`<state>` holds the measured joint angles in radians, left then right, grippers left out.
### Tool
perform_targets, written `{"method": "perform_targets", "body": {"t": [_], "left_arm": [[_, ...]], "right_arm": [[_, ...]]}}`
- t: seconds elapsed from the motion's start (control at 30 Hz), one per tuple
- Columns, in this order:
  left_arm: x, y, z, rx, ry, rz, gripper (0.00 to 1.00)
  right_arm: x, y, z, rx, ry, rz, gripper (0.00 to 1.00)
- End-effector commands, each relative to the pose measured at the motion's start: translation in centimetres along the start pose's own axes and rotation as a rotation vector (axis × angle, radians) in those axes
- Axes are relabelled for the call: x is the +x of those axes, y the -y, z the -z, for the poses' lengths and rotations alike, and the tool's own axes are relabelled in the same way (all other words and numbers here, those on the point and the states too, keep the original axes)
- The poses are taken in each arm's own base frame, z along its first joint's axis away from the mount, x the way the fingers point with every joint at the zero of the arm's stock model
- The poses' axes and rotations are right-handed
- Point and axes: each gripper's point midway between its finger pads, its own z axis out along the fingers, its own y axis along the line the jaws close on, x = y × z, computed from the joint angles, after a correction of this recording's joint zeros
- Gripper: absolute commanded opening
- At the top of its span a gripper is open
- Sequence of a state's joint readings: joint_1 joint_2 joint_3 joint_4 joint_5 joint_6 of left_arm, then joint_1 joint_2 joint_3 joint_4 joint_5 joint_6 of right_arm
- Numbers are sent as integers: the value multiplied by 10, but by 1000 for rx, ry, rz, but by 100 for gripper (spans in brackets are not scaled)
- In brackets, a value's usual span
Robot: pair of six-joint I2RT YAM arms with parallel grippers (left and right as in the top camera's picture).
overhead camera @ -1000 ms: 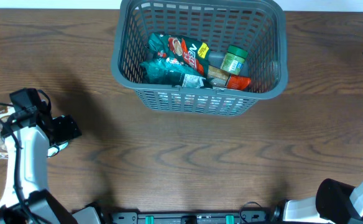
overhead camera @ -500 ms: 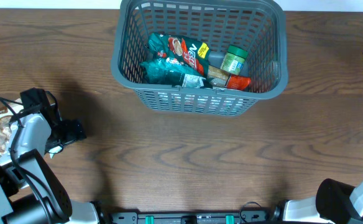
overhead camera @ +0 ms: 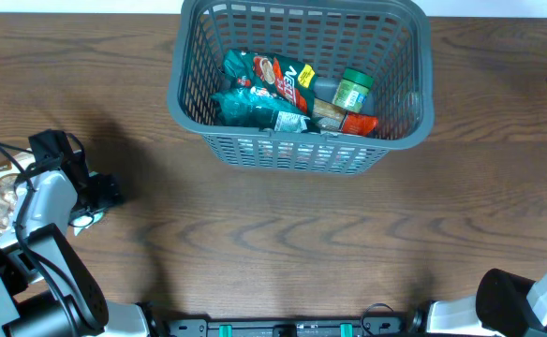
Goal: Pack container
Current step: 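Grasp the toilet tissue pack with the left gripper and lift it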
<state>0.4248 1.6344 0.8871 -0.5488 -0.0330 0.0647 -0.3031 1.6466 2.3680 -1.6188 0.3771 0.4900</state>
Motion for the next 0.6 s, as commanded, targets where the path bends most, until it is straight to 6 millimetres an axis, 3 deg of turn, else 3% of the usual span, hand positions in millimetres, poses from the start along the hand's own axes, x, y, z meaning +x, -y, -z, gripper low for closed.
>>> {"method": "perform_targets", "body": {"t": [0.0, 0.13, 0.4, 0.57], "left_arm": [[3, -2, -4, -1, -10, -9, 43], [1, -2, -4, -2, -4, -8, 6], [-1, 4, -1, 30, 5, -7, 6], [-20, 28, 25, 182, 97, -7, 6]], "right_arm": [[-1, 3, 0, 10, 3, -13, 99], [-1, 3, 0, 10, 3, -13, 99], [-1, 3, 0, 10, 3, -13, 99], [-1, 3, 0, 10, 3, -13, 99]]}}
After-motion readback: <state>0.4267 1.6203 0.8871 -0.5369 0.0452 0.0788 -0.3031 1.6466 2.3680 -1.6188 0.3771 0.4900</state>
